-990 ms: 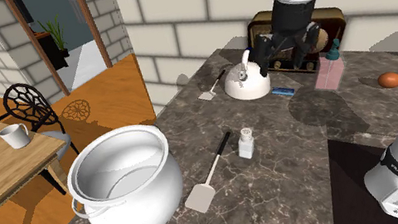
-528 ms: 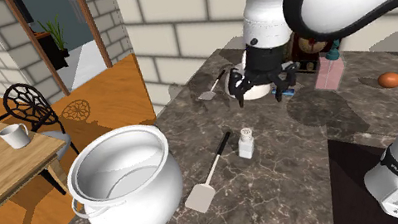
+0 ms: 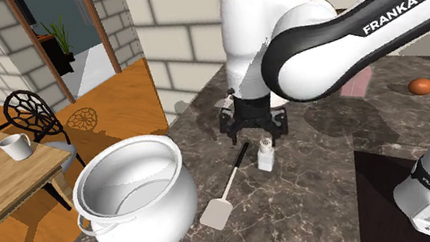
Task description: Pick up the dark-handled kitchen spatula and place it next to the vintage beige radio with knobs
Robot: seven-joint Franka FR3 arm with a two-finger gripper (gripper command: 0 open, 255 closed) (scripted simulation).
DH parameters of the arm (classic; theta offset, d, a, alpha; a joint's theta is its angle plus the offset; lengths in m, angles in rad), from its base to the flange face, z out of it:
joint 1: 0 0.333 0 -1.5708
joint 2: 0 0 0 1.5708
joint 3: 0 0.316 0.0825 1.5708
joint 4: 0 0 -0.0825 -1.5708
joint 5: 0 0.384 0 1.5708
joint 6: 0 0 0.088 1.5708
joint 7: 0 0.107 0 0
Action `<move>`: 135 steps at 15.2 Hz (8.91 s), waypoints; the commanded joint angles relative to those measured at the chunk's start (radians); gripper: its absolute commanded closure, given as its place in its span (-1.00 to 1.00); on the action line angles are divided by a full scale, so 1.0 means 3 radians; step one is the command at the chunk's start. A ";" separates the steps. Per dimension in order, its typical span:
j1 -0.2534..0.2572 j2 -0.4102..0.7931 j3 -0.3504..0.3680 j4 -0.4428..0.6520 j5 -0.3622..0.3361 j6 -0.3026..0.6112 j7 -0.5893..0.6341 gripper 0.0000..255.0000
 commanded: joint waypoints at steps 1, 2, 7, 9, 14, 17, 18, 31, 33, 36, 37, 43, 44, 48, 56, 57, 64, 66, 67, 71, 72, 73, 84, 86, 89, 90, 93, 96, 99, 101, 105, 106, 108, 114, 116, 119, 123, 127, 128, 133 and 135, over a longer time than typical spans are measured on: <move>-0.0245 0.0362 0.0326 0.0126 -0.0217 0.0187 0.0474 -1.00; -0.0387 0.0567 0.0496 0.0197 -0.0390 0.0263 0.0735 -1.00; -0.0584 0.1712 0.0783 0.0513 -0.1688 0.0417 0.2120 -1.00; -0.0483 0.1814 0.0672 0.0492 -0.1822 0.0482 0.2213 -1.00; -0.0320 0.2050 0.0477 0.0458 -0.2142 0.0615 0.2433 -1.00; -0.0318 0.2050 0.0475 0.0458 -0.2141 0.0616 0.2433 -1.00; -0.0318 0.2050 0.0475 0.0458 -0.2141 0.0616 0.2433 -1.00; -0.0319 0.2049 0.0476 0.0458 -0.2140 0.0615 0.2432 1.00; -0.0398 0.1946 0.0566 0.0468 -0.2001 0.0560 0.2333 1.00; -0.0513 0.1780 0.0692 0.0489 -0.1780 0.0473 0.2173 1.00; -0.0549 0.1722 0.0731 0.0498 -0.1702 0.0443 0.2117 1.00; -0.0709 0.1340 0.0882 0.0572 -0.1212 0.0240 0.1755 1.00; -0.0720 0.1274 0.0888 0.0589 -0.1131 0.0202 0.1694 1.00; -0.0721 0.1030 0.0860 0.0665 -0.0844 0.0035 0.1476 1.00; -0.0633 0.0677 0.0689 0.0860 -0.0489 -0.0334 0.1191 1.00; -0.0623 0.0644 0.0667 0.0887 -0.0460 -0.0381 0.1166 1.00; -0.0563 0.0465 0.0525 0.1101 -0.0324 -0.0708 0.1042 1.00; -0.0552 0.0428 0.0490 0.1168 -0.0301 -0.0801 0.1018 1.00; -0.0547 0.0411 0.0474 0.1202 -0.0291 -0.0847 0.1007 1.00; -0.0534 0.0359 0.0415 0.1347 -0.0264 -0.1029 0.0973 1.00; -0.0532 0.0349 0.0402 0.1385 -0.0259 -0.1074 0.0967 1.00; -0.0531 0.0340 0.0390 0.1424 -0.0256 -0.1120 0.0961 1.00; -0.0544 0.0319 0.0304 0.1896 -0.0271 -0.1610 0.0941 1.00; -0.0552 0.0331 0.0299 0.1992 -0.0283 -0.1699 0.0946 1.00; -0.0566 0.0356 0.0298 0.2143 -0.0306 -0.1832 0.0958 1.00; -0.0571 0.0367 0.0299 0.2195 -0.0315 -0.1876 0.0963 1.00; -0.0582 0.0394 0.0305 0.2305 -0.0337 -0.1968 0.0976 1.00; -0.0467 -0.0061 -0.0132 0.1944 -0.0075 -0.1988 0.0575 1.00; -0.0361 -0.0406 -0.0493 0.1624 0.0045 -0.2020 0.0252 1.00; -0.0306 -0.0603 -0.0704 0.1431 0.0078 -0.2045 0.0060 1.00; -0.0229 -0.0940 -0.1085 0.1089 0.0067 -0.2098 -0.0293 1.00; -0.0218 -0.1015 -0.1173 0.1012 0.0052 -0.2111 -0.0378 1.00; -0.0202 -0.1156 -0.1346 0.0869 0.0009 -0.2138 -0.0544 1.00; -0.0219 -0.1499 -0.1840 0.0522 -0.0204 -0.2208 -0.1028 1.00; -0.0241 -0.1587 -0.2002 0.0435 -0.0297 -0.2226 -0.1187 1.00; -0.0287 -0.1692 -0.2243 0.0329 -0.0454 -0.2245 -0.1425 1.00; -0.0373 -0.1777 -0.2563 0.0239 -0.0681 -0.2252 -0.1746 1.00; -0.0470 -0.1797 -0.2884 0.0207 -0.0920 -0.2236 -0.2066 1.00; -0.0494 -0.1791 -0.2965 0.0208 -0.0980 -0.2228 -0.2145 1.00; -0.0612 -0.1700 -0.3364 0.0269 -0.1269 -0.2166 -0.2540 1.00; -0.0654 -0.1635 -0.3523 0.0319 -0.1376 -0.2132 -0.2696 1.00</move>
